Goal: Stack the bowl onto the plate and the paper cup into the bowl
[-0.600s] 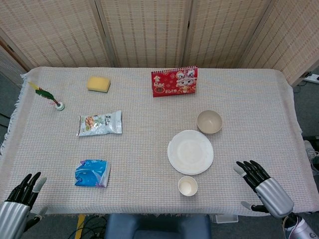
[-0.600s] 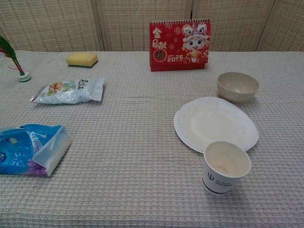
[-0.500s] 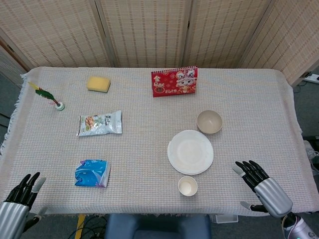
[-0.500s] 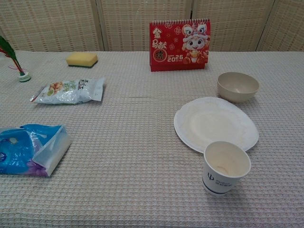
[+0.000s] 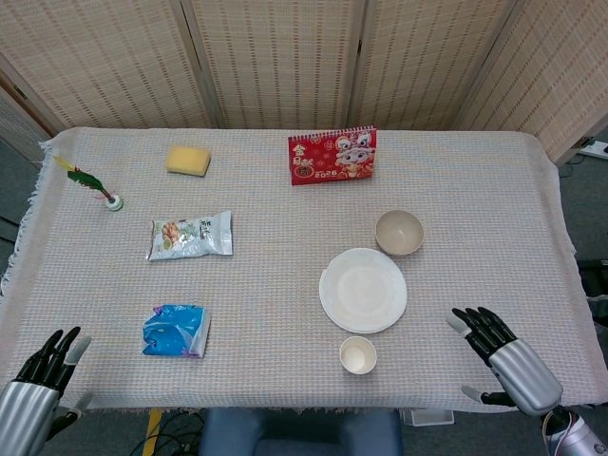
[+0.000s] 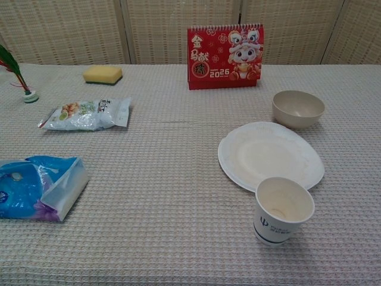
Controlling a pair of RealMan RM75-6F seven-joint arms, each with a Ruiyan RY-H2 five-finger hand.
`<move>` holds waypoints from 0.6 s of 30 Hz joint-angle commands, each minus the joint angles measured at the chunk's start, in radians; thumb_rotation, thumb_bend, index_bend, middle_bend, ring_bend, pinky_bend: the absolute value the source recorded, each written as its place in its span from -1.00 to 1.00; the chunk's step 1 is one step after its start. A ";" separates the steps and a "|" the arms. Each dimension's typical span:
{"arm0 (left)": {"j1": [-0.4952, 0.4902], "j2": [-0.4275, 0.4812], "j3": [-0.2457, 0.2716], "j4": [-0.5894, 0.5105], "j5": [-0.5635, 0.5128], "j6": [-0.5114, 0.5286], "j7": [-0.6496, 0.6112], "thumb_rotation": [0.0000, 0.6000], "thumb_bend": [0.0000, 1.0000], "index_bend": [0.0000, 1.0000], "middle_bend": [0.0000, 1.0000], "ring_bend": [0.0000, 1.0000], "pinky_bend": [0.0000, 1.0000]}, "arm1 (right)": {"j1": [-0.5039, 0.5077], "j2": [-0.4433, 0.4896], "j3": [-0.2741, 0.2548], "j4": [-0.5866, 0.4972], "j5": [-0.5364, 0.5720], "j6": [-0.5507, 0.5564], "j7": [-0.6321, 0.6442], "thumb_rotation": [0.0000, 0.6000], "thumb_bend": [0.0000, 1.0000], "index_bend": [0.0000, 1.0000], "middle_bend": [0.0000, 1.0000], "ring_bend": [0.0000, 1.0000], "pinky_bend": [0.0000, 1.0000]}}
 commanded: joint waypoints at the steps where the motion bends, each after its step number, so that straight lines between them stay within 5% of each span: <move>1: 0.001 0.001 -0.001 -0.003 0.000 0.003 -0.001 1.00 -0.45 -1.00 -0.86 -0.99 -0.43 | 0.086 0.075 0.024 -0.078 0.032 -0.113 0.047 1.00 -0.79 -1.00 -1.00 -1.00 -1.00; 9: -0.007 0.003 -0.016 -0.005 -0.038 -0.013 -0.018 1.00 -0.45 -1.00 -0.86 -0.99 -0.43 | 0.331 0.230 0.185 -0.283 0.314 -0.494 0.006 1.00 -0.83 -1.00 -1.00 -1.00 -1.00; 18: -0.037 0.014 -0.041 -0.009 -0.117 -0.077 -0.060 1.00 -0.45 -1.00 -0.86 -0.99 -0.43 | 0.567 0.161 0.303 -0.184 0.611 -0.880 0.050 1.00 -0.85 -1.00 -1.00 -1.00 -1.00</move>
